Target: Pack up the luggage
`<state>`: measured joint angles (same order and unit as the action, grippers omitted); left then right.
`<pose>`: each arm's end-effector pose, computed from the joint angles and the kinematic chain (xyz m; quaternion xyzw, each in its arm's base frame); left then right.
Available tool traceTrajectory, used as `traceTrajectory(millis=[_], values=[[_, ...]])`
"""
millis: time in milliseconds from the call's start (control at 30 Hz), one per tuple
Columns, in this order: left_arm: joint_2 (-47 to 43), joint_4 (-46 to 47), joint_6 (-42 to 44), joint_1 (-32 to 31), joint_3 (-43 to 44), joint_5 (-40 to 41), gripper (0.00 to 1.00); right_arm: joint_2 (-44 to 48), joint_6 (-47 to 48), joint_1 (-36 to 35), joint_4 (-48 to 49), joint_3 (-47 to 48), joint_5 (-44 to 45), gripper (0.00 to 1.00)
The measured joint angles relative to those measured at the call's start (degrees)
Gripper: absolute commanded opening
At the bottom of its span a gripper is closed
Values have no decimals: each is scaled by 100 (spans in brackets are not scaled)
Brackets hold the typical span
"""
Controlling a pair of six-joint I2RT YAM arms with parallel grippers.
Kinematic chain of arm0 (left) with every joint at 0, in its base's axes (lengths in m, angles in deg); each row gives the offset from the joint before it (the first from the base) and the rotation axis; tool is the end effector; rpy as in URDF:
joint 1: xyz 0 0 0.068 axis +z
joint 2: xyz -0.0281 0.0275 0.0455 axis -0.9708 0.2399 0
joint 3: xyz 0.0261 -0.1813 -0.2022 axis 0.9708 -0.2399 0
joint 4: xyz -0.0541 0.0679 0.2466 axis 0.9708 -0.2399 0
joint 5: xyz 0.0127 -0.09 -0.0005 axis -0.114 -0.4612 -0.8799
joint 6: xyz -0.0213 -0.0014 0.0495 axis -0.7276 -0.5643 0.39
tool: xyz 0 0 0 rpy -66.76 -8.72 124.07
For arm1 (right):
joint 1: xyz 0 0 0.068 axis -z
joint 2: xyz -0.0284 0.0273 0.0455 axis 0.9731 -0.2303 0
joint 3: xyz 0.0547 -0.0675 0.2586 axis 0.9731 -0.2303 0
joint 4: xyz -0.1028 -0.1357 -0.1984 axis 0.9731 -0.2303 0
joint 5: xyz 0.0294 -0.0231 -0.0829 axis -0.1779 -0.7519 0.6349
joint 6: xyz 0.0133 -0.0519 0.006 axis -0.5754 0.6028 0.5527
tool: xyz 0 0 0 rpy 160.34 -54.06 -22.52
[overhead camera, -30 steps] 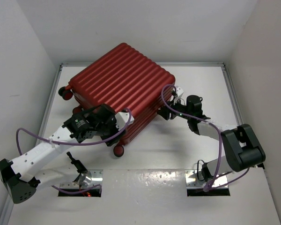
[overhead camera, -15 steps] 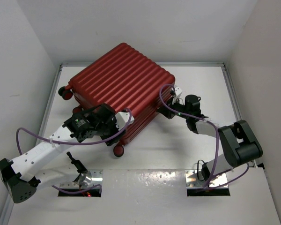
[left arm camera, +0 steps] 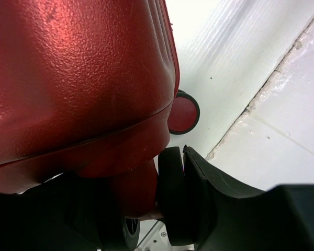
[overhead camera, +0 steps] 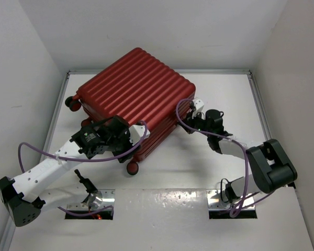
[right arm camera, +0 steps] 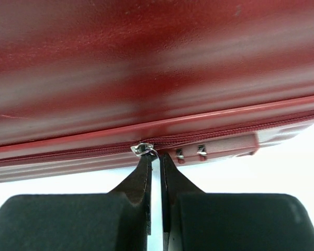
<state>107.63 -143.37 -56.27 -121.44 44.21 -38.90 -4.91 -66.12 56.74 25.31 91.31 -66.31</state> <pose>0.1286 -0.1337 0.3097 0.4308 0.8507 -0.1300 0.2716 0.2582 0.1079 0.1753 -0.1669 0.7830 0.3075 0.5143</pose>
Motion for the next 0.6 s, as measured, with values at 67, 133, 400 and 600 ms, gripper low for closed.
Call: traceTrajectory(millis=[67,133,400,600], values=[[0,-2,39,0,0,20,0,42,142,-59,-11,-15,247,0],[0,-22,114,0,0,52,0,50,247,-92,-22,-17,393,0],[-131,-160,675,162,-39,319,0,-24,564,-26,48,42,1274,0],[-326,-74,1121,444,-225,522,0,-378,581,221,63,365,1423,0]])
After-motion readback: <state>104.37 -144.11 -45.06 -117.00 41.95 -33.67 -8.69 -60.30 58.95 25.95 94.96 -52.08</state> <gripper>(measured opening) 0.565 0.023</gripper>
